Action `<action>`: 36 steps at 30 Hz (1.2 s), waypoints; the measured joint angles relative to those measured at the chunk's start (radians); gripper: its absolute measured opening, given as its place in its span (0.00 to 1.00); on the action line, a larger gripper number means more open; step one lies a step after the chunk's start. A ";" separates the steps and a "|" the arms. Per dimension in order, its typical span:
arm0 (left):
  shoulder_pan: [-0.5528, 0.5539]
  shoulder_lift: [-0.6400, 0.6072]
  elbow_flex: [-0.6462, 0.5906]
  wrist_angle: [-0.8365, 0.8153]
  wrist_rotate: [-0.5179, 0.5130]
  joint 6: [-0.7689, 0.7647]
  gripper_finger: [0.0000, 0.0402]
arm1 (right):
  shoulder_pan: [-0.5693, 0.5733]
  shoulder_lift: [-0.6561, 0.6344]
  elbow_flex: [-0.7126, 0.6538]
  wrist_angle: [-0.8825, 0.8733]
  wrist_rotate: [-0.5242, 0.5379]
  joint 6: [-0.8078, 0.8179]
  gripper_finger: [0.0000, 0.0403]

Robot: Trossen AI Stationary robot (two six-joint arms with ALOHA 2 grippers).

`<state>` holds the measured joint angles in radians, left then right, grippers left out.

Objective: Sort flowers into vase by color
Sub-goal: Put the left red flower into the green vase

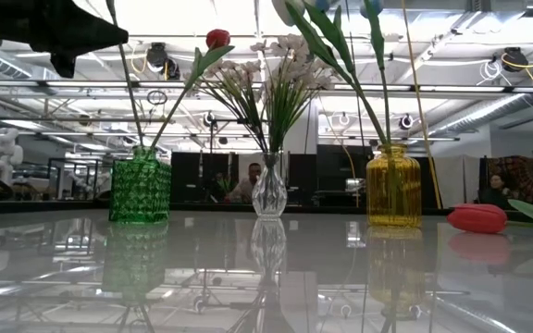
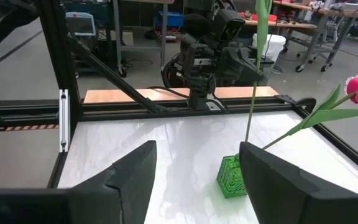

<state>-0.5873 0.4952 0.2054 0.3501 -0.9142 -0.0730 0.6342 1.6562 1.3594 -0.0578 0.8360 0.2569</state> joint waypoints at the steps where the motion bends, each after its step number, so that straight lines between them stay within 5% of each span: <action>1: 0.000 0.004 0.000 -0.003 0.000 0.000 0.02 | 0.000 0.000 0.000 0.000 0.000 0.000 0.55; 6: 0.009 0.042 0.000 -0.005 -0.002 -0.047 0.08 | 0.000 0.000 0.000 0.000 0.000 0.000 0.55; 15: 0.040 0.097 0.000 -0.033 -0.004 -0.159 0.42 | 0.005 0.000 0.001 -0.006 0.000 0.012 0.55; 23: 0.036 0.097 0.001 -0.205 0.007 -0.299 0.66 | 0.062 -0.013 0.001 -0.254 -0.001 0.250 0.55; 32: -0.010 0.055 0.001 -0.308 0.077 -0.334 0.73 | 0.123 -0.012 0.001 -0.575 -0.011 0.577 0.55; 36: -0.026 0.017 0.001 -0.477 0.077 -0.467 0.73 | 0.142 0.009 0.001 -0.803 -0.122 0.762 0.55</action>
<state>-0.6132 0.5124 0.2066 -0.1273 -0.8375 -0.5400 0.7758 1.6655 1.3603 -0.8607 0.7138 1.0186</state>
